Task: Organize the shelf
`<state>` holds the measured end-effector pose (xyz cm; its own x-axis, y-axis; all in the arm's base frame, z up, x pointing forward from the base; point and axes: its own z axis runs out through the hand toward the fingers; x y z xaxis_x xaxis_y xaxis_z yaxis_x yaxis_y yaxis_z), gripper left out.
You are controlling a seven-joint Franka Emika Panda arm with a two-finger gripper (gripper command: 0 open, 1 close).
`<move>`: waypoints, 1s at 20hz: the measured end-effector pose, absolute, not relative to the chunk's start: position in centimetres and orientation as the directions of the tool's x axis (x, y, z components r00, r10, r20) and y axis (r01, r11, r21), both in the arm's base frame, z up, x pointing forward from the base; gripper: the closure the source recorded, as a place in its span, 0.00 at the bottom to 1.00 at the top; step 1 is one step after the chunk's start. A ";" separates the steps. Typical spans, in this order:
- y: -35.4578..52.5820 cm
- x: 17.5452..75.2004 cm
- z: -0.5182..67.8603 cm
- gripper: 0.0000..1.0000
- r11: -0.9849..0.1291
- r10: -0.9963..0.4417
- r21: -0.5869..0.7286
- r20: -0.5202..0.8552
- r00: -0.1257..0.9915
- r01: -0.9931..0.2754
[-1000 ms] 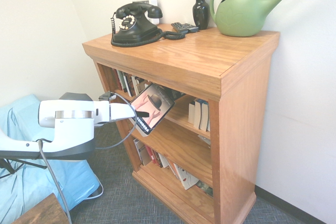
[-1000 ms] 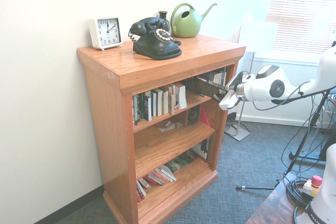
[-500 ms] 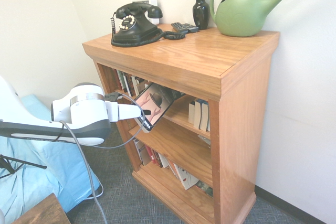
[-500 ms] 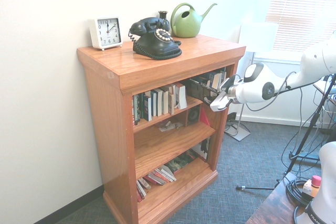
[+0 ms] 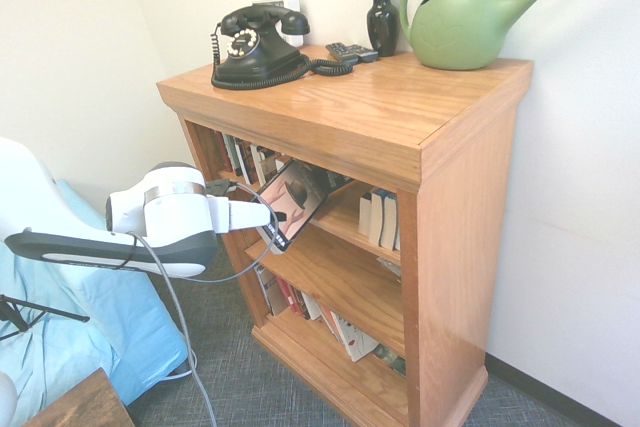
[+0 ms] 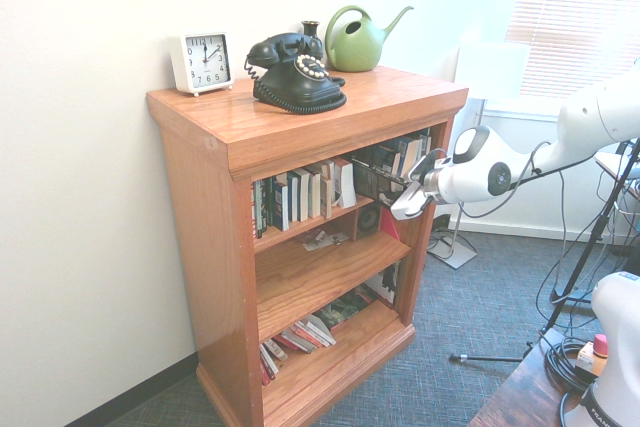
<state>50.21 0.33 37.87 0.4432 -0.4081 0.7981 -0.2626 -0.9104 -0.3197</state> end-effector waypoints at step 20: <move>1.6 59.4 37.7 0.00 -0.908 -0.418 -0.356 0.818 0.395 -0.222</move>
